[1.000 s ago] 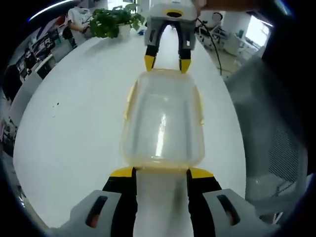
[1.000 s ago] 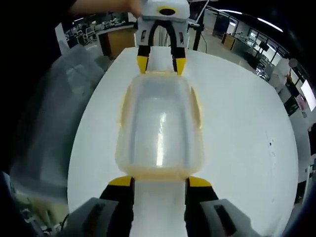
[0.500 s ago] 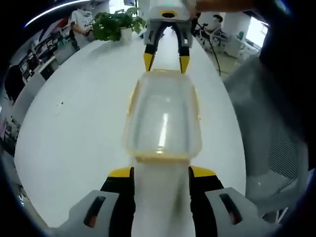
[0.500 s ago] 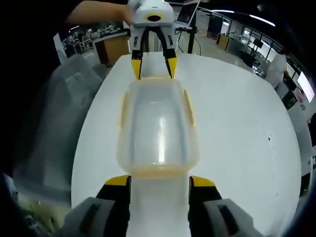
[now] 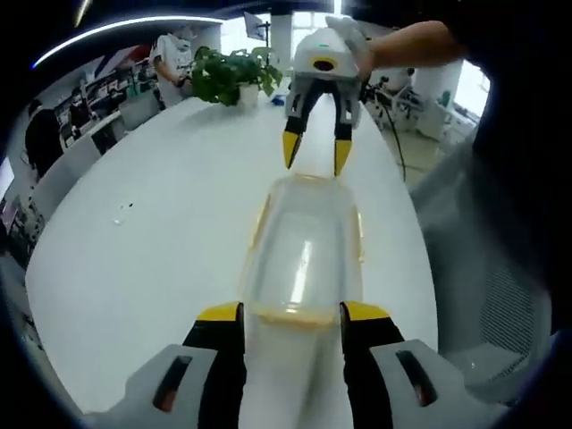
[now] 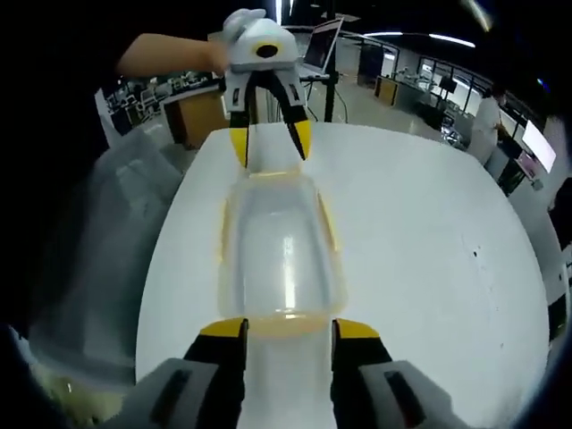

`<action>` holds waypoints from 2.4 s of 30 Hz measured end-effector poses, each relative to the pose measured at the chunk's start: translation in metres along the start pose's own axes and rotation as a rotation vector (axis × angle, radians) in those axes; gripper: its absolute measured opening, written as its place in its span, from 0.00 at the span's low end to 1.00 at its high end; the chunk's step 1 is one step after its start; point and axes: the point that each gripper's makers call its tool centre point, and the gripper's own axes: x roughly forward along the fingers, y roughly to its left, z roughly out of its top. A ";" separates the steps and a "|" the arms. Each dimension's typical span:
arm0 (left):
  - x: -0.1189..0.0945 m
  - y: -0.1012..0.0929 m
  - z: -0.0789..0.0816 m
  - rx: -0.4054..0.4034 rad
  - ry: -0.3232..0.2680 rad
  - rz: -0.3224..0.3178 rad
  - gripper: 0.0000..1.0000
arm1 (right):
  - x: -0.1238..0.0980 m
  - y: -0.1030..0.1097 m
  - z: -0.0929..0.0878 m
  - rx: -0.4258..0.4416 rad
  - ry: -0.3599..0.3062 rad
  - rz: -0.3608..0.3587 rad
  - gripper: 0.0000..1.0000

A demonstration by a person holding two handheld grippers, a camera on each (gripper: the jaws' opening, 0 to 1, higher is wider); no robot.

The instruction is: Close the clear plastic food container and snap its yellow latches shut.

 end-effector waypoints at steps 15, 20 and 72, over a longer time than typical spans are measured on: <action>0.018 -0.006 0.020 0.044 -0.019 -0.005 0.36 | 0.010 0.001 0.028 -0.019 -0.044 -0.001 0.32; 0.023 -0.010 0.031 0.036 -0.045 -0.023 0.36 | 0.017 0.001 0.042 -0.031 -0.057 0.002 0.32; 0.057 -0.033 0.058 0.131 -0.060 -0.062 0.32 | 0.046 -0.004 0.083 -0.058 -0.075 0.070 0.37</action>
